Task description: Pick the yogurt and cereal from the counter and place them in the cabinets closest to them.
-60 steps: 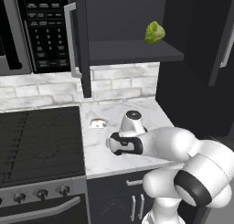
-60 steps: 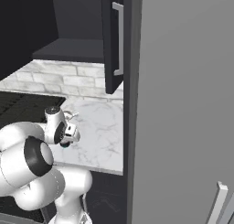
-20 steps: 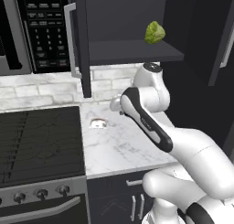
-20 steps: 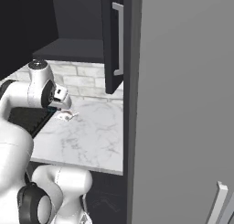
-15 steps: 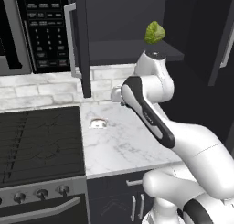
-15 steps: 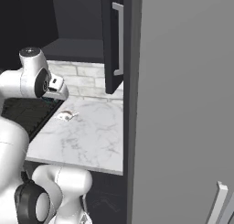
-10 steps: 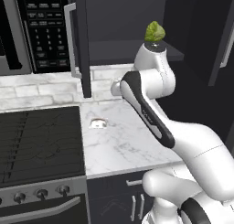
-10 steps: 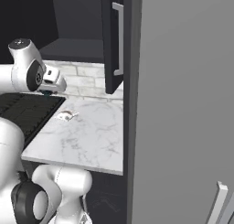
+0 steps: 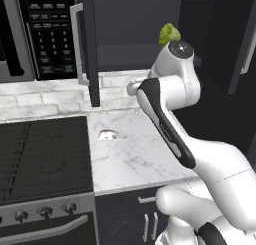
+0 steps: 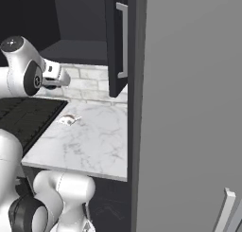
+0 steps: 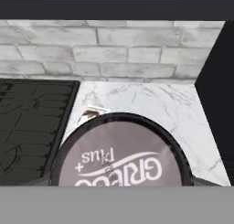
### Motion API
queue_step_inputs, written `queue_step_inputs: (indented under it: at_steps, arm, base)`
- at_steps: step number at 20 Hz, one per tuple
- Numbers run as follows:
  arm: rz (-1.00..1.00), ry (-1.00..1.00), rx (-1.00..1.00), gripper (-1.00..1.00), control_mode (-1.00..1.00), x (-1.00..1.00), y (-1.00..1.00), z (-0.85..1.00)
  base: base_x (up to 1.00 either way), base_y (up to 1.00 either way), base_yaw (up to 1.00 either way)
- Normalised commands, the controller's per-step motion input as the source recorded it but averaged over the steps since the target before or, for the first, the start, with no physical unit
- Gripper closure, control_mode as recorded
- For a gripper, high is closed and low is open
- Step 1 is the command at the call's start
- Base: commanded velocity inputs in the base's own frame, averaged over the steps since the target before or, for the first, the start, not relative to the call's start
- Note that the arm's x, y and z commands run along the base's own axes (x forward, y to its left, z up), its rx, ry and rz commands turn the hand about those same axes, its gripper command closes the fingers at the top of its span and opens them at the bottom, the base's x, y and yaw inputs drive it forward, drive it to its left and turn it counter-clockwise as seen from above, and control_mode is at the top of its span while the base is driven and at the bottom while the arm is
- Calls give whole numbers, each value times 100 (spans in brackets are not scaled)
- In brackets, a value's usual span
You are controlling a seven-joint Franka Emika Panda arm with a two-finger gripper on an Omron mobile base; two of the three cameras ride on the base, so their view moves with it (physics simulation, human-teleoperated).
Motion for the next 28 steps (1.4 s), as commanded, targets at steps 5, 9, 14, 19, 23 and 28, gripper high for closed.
queue_step_inputs:
  at_steps: [5, 9, 14, 19, 23, 28]
  arm:
    - [0, -11, 1, 100, -100, 2, -15, 57]
    - [0, -13, 0, 100, -100, 1, -12, 56]
    - [0, -13, 0, 100, -100, 12, -9, 41]
    - [0, -9, 0, 100, -100, 28, -10, 25]
    - [0, -7, 0, 100, -100, 36, -8, 19]
    - [0, -7, 0, 100, -100, 30, -5, 19]
  base:
    - [0, 0, 0]
    - [0, 0, 0]
    - [0, 0, 0]
    - [0, 0, 0]
    - [0, 0, 0]
    - [0, 0, 0]
